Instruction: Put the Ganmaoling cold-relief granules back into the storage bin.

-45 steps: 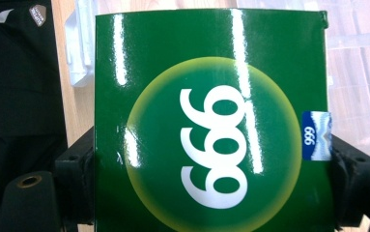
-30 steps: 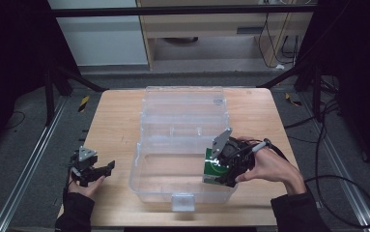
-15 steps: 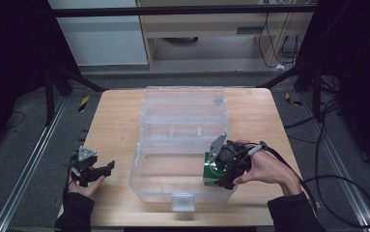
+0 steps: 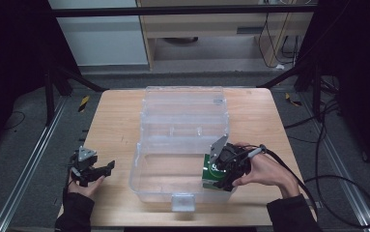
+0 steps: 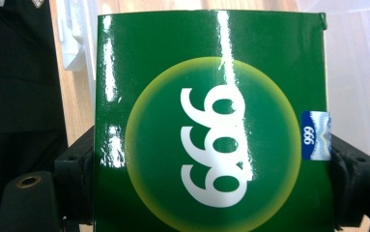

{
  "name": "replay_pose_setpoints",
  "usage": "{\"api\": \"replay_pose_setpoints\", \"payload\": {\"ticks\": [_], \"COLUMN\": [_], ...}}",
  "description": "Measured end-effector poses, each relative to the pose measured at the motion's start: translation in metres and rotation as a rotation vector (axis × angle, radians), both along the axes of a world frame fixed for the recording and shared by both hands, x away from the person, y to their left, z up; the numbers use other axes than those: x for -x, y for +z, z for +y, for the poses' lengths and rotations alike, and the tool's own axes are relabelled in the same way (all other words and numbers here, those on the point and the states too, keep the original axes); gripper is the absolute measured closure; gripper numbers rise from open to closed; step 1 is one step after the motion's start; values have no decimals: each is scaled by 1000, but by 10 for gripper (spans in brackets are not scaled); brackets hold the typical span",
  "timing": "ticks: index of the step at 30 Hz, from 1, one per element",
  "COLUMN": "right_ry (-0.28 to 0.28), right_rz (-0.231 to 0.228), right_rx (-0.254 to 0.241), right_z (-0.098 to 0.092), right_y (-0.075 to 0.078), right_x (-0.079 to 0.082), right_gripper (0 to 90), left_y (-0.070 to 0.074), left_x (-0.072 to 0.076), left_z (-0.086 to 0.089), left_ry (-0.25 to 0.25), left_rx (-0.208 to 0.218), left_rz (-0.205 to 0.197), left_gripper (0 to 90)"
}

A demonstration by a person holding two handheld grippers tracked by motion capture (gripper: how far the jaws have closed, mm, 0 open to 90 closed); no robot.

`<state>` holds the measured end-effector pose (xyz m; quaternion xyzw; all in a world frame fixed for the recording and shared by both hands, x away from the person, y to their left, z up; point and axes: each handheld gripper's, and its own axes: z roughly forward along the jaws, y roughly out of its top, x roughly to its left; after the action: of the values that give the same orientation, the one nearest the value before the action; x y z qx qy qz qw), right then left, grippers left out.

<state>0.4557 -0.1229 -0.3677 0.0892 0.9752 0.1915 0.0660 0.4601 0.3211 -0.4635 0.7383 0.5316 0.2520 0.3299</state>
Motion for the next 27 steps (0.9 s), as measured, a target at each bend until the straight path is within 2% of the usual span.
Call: {"api": "replay_pose_setpoints", "payload": {"ticks": [5, 14, 22, 26, 27], "right_ry": [5, -5, -3, 0, -1], "right_rz": [6, 21, 35, 34, 26], "right_rx": [28, 22, 38, 62, 50], "right_z": [3, 0, 3, 3, 2], "right_y": [-5, -15, -21, -23, -22], "right_x": [-2, -4, -7, -8, -8], "right_gripper": [159, 155, 143, 131, 132], "left_y": [0, 0, 0, 0, 0], "left_x": [0, 0, 0, 0, 0], "left_z": [0, 0, 1, 0, 0], "left_ry": [1, 0, 0, -2, -2], "left_rx": [1, 1, 1, 0, 0], "left_rz": [-2, -2, -3, -3, -3], "left_gripper": [264, 264, 264, 264, 264]}}
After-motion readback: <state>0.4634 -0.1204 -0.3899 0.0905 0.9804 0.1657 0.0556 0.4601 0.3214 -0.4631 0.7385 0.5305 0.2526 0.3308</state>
